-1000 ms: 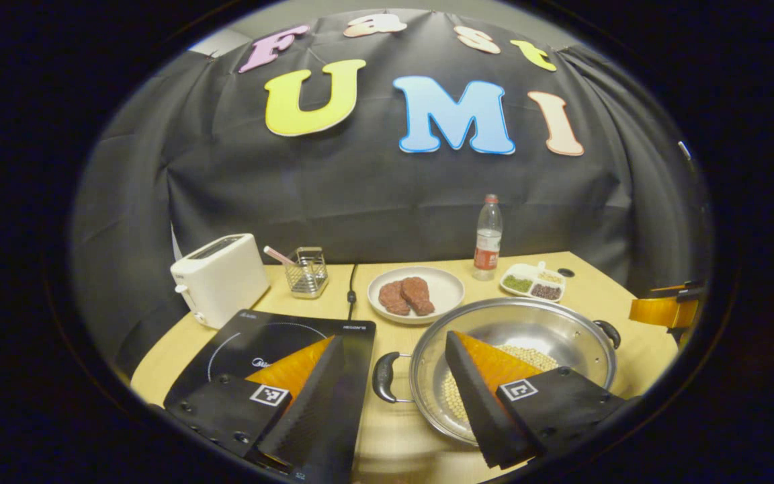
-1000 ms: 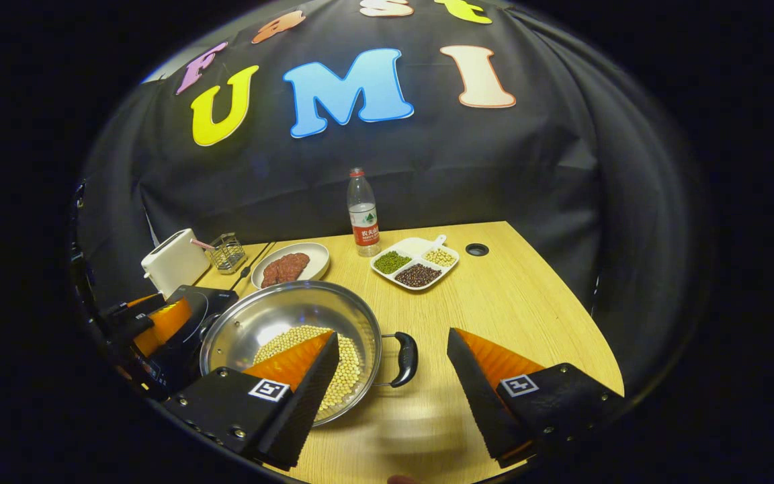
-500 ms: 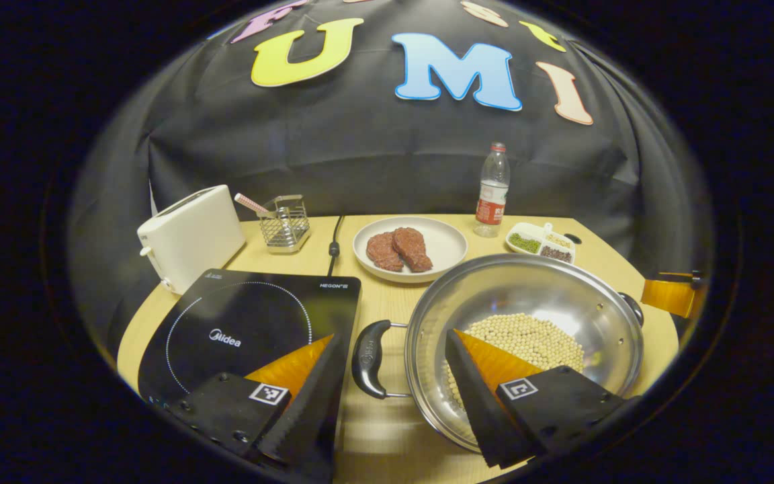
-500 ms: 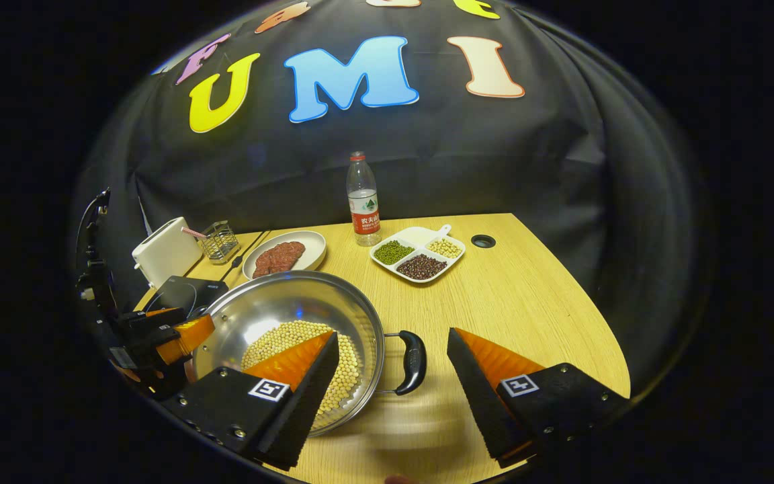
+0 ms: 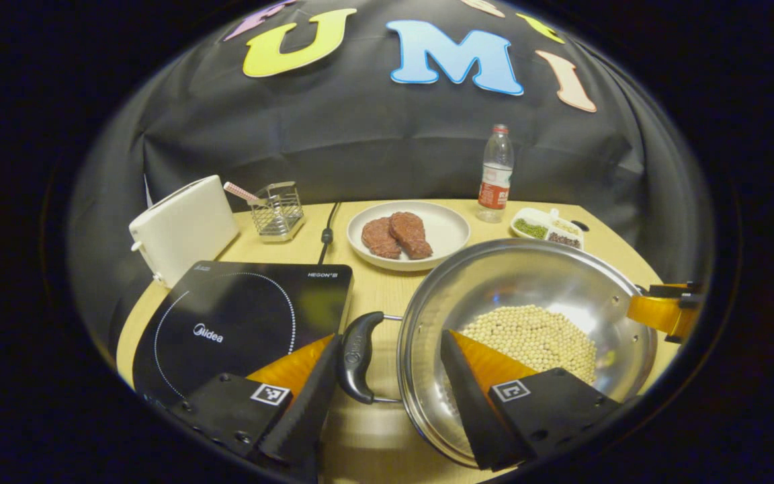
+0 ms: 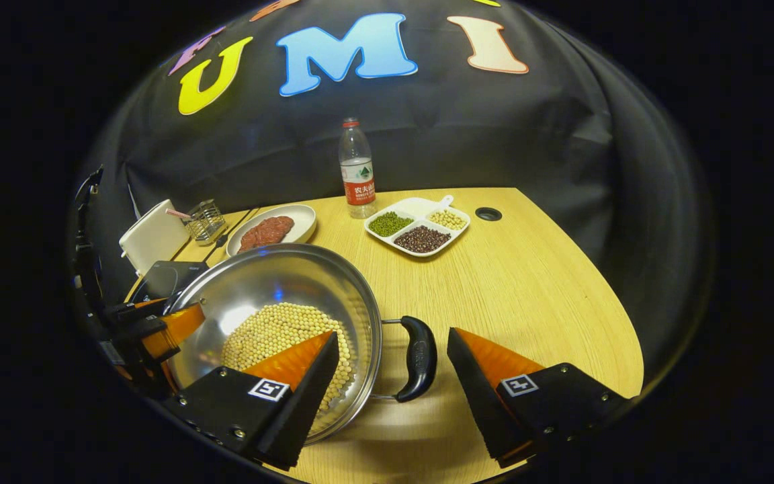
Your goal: First push the handle of the pot to place it horizontally, then grasp the pot with both hands and set it on the induction cooktop.
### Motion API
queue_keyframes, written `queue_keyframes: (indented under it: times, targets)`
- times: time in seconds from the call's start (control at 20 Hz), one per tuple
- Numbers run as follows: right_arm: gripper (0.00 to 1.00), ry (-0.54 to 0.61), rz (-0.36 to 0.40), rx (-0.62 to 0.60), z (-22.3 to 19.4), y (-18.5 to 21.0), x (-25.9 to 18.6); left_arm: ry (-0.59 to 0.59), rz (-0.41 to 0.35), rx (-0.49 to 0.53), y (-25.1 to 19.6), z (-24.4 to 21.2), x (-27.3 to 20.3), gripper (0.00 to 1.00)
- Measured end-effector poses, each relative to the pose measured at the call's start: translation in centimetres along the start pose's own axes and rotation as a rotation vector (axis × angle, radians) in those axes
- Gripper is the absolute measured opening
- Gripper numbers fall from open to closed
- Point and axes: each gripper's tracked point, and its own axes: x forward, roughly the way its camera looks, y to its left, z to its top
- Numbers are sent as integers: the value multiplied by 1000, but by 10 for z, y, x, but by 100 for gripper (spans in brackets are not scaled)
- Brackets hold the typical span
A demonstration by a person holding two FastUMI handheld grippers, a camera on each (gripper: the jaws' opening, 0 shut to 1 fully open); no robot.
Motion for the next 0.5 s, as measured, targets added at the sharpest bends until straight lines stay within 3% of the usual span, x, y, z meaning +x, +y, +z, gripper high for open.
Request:
queue_keyframes:
  times: [0.05, 0.1, 0.15, 0.2, 0.4, 0.5]
  targets:
    - [98, 14, -9, -2, -4, -2, 4, 0, 7, 6, 0, 1, 1, 89]
    - [96, 28, -19, -4, -7, -6, 6, 5, 15, 13, 3, 0, 2, 93]
    - [89, 39, -23, -4, -9, -7, 7, 11, 13, 15, 3, -1, 3, 93]
    - [88, 48, -22, -1, -11, -8, 8, 16, 13, 19, 2, -2, 4, 86]
    - [87, 56, -33, 2, -14, -16, 9, 46, 4, 18, -5, -9, 4, 82]
    - [87, 54, -57, -2, -14, -26, 9, 61, -2, 22, -15, -12, 5, 86]
